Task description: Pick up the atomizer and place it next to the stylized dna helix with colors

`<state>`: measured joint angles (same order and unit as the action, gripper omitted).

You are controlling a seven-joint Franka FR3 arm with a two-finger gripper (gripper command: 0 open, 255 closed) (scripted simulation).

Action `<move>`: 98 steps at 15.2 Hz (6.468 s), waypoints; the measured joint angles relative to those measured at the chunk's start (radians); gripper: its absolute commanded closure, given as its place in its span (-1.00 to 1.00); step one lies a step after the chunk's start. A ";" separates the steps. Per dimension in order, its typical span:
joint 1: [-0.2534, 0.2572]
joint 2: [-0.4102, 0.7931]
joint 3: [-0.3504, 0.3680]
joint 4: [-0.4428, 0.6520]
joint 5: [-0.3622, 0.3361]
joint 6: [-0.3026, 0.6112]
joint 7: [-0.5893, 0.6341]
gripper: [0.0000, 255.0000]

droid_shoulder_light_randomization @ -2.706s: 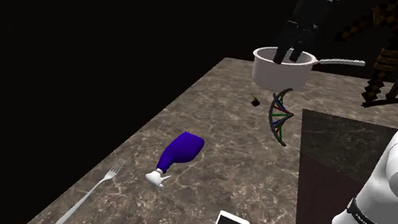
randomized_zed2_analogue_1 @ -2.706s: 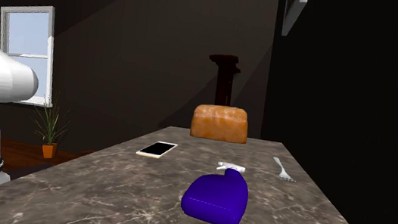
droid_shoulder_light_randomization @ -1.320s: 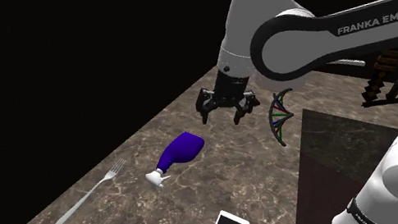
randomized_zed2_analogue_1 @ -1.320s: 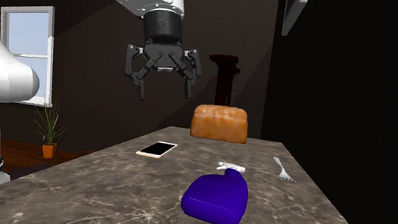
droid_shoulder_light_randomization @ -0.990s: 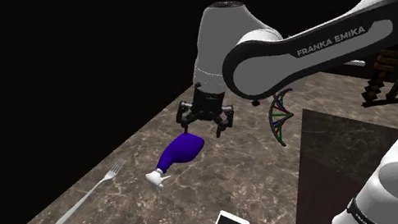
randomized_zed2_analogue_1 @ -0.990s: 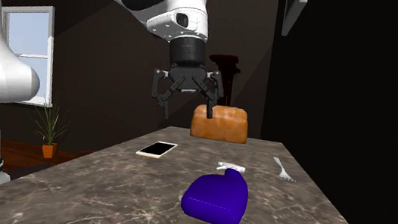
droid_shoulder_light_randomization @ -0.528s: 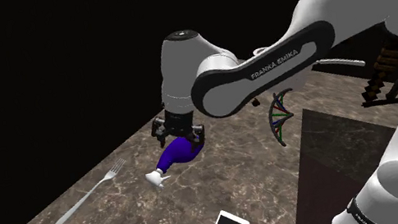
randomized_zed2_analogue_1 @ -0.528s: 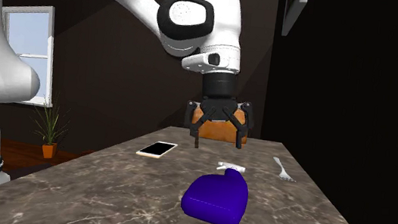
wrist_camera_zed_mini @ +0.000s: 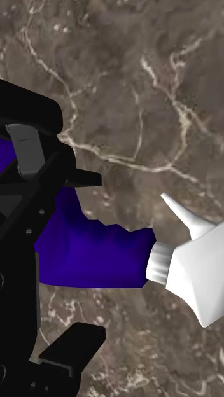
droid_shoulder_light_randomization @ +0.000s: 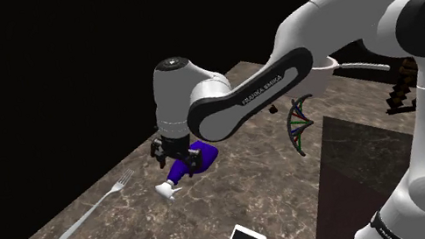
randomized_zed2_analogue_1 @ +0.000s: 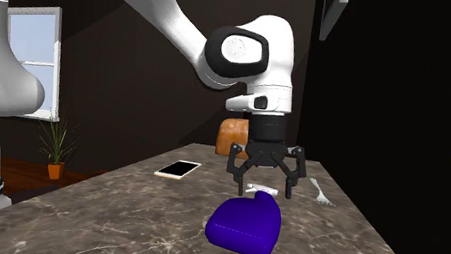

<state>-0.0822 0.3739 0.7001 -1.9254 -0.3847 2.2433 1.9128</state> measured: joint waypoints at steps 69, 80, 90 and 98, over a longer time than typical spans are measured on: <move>-0.290 -0.373 -0.066 -0.003 0.341 -0.238 -0.531 1.00; -0.390 -0.386 -0.172 -0.058 0.366 -0.187 -0.747 1.00; -0.387 -0.339 -0.169 -0.145 0.336 -0.059 -0.726 1.00; -0.383 -0.284 -0.171 -0.205 0.295 0.046 -0.696 1.00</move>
<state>-0.4653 0.0901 0.5290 -2.1304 -0.0900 2.2892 1.2170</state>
